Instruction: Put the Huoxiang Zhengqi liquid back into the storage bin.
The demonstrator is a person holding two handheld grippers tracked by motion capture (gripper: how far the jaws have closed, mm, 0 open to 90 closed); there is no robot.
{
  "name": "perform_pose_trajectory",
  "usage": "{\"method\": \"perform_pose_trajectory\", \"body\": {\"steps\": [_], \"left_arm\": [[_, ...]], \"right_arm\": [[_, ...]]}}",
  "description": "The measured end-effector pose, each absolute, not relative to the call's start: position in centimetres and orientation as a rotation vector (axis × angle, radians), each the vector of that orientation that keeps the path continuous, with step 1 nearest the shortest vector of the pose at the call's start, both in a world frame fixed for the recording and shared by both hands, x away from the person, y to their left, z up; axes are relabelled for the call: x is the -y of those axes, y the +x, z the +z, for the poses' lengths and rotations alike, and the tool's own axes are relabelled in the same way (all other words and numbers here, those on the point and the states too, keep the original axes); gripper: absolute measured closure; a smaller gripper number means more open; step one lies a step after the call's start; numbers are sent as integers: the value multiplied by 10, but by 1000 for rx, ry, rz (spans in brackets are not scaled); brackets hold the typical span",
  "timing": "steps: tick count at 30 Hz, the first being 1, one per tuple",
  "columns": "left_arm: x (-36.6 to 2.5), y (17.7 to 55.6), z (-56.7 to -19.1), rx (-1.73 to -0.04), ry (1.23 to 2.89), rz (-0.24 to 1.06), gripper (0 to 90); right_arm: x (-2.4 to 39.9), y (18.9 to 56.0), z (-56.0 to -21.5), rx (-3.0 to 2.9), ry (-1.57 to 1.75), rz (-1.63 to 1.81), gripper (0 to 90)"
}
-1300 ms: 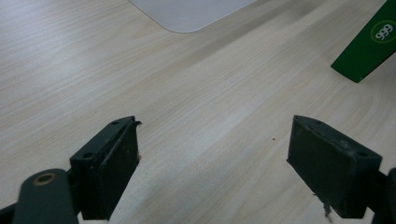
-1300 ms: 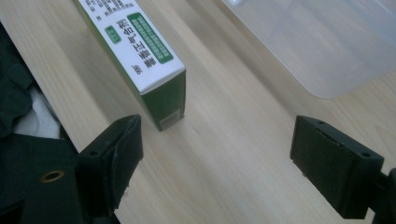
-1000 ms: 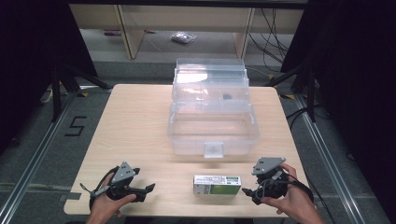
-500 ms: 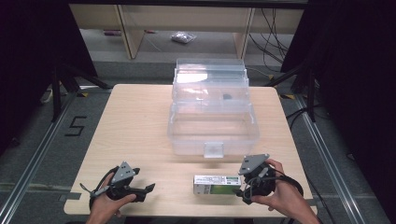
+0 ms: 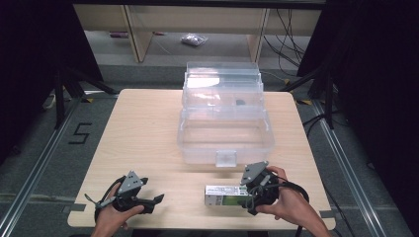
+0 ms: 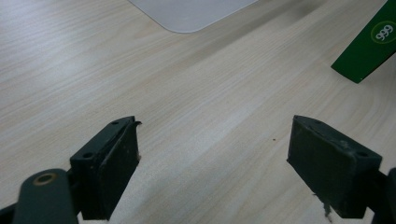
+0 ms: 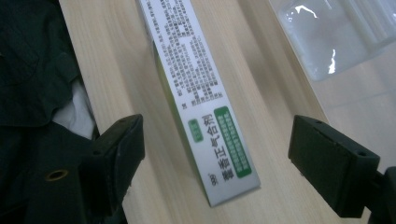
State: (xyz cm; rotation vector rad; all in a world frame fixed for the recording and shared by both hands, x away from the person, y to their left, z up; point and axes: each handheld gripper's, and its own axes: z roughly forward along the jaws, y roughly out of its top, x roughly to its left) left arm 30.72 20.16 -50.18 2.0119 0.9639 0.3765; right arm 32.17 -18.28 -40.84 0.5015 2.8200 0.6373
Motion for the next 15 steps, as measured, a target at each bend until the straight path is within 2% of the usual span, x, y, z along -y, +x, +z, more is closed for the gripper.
{"method": "perform_pose_trajectory", "body": {"steps": [15], "left_arm": [[-202, 307, -501, -961, 2010, 372, 158]], "right_arm": [[156, 337, -421, -2903, 407, 566, 235]]}}
